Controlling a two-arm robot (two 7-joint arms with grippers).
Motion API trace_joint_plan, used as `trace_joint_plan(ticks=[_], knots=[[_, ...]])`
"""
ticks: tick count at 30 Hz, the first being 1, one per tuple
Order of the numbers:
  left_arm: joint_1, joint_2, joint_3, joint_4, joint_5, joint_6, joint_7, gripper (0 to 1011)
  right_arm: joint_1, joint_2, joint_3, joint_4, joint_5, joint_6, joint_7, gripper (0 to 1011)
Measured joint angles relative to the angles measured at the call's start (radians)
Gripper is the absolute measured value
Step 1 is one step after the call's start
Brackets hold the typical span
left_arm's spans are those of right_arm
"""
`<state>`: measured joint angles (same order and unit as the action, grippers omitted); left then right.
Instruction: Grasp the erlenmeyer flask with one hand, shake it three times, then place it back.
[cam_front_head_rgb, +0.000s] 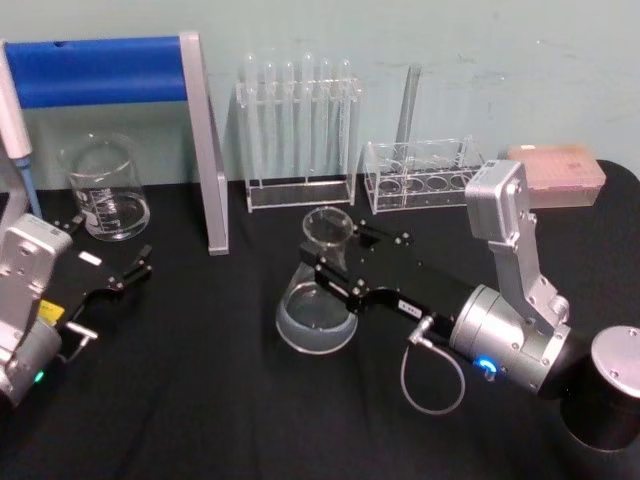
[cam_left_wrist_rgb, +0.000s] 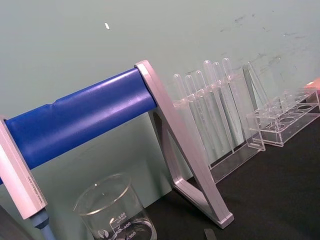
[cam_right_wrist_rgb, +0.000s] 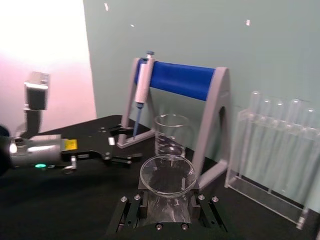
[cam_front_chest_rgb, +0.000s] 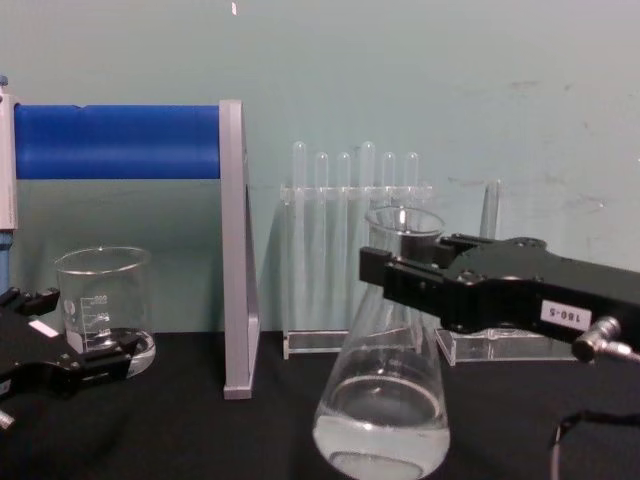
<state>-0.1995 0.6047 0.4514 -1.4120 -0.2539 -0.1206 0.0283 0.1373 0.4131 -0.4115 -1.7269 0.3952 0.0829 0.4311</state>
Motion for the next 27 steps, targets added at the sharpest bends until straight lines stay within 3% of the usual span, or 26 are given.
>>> trace_joint_plan(ticks=[14, 27], knots=[[0.000, 0.000, 0.000, 0.000, 0.000, 0.000, 0.000, 1001, 0.002, 0.014, -0.019, -0.007, 0.019, -0.010, -0.004, 449], [0.000, 0.000, 0.000, 0.000, 0.000, 0.000, 0.000, 1001, 0.051, -0.015, 0.044, 0.084, -0.003, -0.024, -0.084, 449]])
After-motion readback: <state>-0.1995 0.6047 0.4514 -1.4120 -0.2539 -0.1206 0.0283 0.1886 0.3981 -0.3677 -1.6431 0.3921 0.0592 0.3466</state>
